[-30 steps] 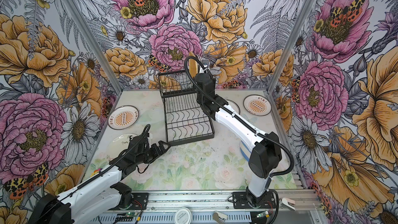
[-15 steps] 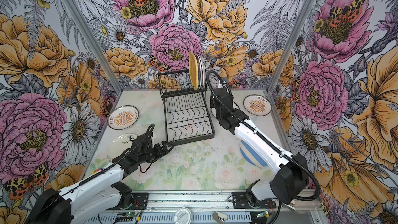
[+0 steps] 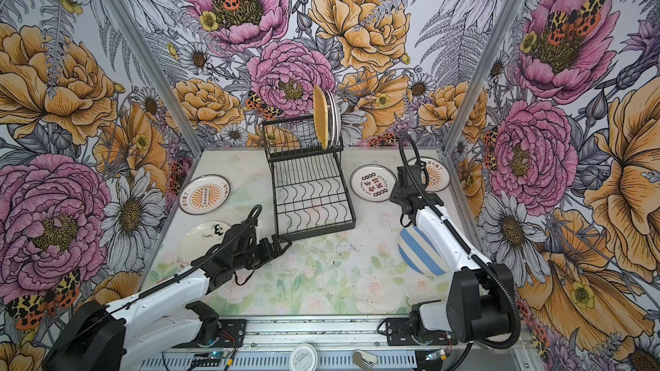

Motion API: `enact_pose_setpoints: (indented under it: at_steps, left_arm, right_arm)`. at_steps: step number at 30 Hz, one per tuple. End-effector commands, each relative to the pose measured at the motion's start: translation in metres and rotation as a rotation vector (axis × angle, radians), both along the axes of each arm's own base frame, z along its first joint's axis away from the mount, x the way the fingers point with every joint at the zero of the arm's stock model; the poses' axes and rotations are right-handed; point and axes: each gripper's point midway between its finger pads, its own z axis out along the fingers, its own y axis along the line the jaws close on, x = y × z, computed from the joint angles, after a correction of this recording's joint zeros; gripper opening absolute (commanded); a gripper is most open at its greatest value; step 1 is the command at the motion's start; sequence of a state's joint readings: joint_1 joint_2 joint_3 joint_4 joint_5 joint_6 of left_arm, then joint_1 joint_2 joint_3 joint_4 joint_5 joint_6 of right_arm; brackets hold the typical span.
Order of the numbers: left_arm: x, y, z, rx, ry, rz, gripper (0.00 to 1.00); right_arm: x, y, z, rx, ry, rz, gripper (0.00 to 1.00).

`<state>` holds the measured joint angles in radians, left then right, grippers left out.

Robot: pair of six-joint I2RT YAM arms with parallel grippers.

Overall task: Load the plates into the dish rack
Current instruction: 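Open the right gripper and draw it back from the rack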

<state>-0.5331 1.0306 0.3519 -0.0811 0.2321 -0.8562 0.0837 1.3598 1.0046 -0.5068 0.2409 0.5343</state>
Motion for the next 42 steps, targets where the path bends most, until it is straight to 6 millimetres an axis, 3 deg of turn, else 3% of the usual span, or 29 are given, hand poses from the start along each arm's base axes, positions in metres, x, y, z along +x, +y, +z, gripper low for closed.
enact_pose_setpoints:
  at_steps: [1, 5, 11, 20, 27, 35, 42]
  left_arm:
    - [0.007, -0.009, 0.016, -0.018, -0.057, -0.03, 0.99]
    - [0.008, -0.01, 0.016, -0.018, -0.057, -0.035, 0.99]
    - [0.007, -0.014, 0.017, -0.02, -0.058, -0.044, 0.99]
    - [0.008, -0.019, 0.018, -0.033, -0.06, -0.06, 0.99]
    - [0.008, -0.02, 0.02, -0.035, -0.065, -0.067, 0.99]
    - [0.008, -0.021, 0.023, -0.038, -0.072, -0.069, 0.99]
    - [0.008, -0.021, 0.023, -0.038, -0.071, -0.073, 0.99]
  right_arm:
    - [-0.008, -0.02, -0.021, 0.054, 0.073, -0.078, 0.68]
    - [-0.014, -0.063, -0.044, 0.056, 0.137, -0.195, 0.79]
    - [-0.027, -0.112, -0.076, 0.091, 0.222, -0.321, 0.82]
    - [-0.042, -0.17, -0.101, 0.158, 0.236, -0.442, 0.82]
    - [-0.042, -0.176, -0.119, 0.261, 0.245, -0.419, 0.82]
    - [-0.047, -0.16, -0.129, 0.33, 0.266, -0.389, 0.83]
    - [-0.064, -0.14, -0.136, 0.393, 0.3, -0.371, 0.83]
